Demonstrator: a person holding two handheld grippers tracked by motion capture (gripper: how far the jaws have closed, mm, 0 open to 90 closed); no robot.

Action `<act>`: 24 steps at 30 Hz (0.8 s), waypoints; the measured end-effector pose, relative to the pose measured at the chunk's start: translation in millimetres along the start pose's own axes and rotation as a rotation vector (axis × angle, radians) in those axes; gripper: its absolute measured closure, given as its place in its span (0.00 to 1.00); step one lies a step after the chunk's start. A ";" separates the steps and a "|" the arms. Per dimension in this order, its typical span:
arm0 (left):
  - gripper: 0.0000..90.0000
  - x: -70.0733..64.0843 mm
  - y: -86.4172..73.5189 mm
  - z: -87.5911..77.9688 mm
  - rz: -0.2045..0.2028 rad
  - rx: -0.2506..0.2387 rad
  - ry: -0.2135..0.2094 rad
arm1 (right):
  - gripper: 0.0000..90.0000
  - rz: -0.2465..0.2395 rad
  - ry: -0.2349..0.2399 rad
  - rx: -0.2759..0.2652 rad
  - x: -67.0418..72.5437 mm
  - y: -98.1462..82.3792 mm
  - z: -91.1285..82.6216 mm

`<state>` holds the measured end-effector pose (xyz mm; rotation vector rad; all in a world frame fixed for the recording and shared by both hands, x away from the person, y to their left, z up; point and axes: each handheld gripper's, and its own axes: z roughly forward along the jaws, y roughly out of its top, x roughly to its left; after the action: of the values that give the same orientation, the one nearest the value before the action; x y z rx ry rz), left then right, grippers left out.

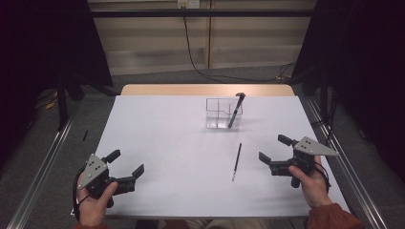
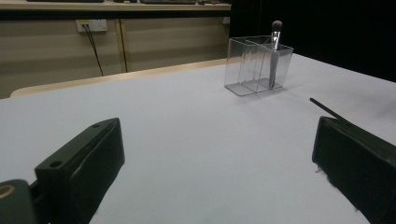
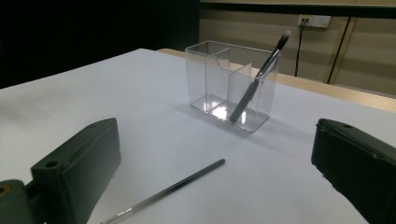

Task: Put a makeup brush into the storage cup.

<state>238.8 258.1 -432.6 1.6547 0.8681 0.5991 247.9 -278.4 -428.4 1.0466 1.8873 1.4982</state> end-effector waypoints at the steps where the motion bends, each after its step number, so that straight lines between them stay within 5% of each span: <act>1: 0.03 0.0 0.0 0.1 0.000 0.000 0.000 | 0.01 0.002 0.003 0.001 -0.1 1.8 1.8; 24: 0.03 0.9 0.3 -0.3 -0.005 -0.002 0.000 | 0.01 -0.036 0.074 0.041 5.5 27.4 53.4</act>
<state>239.2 259.0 -432.2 1.6497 0.8713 0.5966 293.3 -240.9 -415.7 0.9826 1.9845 1.5030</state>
